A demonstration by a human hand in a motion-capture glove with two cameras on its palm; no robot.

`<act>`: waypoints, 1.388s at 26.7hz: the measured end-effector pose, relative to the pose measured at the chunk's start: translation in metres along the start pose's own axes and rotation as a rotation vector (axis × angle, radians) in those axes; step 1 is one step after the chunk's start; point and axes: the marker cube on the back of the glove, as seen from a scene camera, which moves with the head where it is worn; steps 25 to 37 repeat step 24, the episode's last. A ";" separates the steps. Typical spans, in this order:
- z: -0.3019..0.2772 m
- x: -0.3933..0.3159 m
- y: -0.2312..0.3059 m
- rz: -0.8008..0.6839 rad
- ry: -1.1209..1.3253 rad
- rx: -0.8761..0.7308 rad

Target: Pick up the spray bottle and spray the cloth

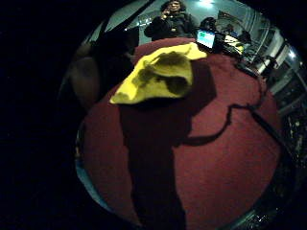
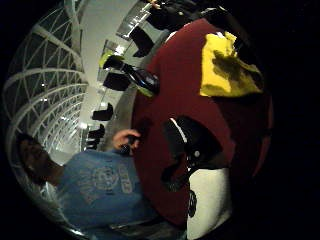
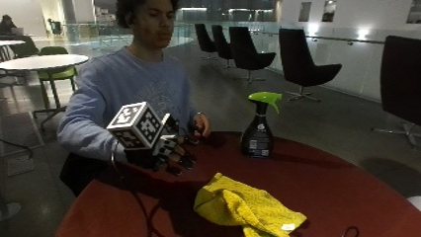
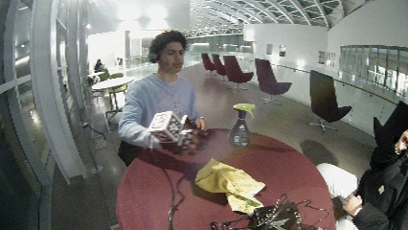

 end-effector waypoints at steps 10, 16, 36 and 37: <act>-0.012 0.039 0.033 0.063 0.053 0.020; -0.010 0.041 0.038 0.046 0.084 0.000; -0.009 0.043 0.038 0.051 0.076 0.000; -0.009 0.043 0.038 0.051 0.076 0.000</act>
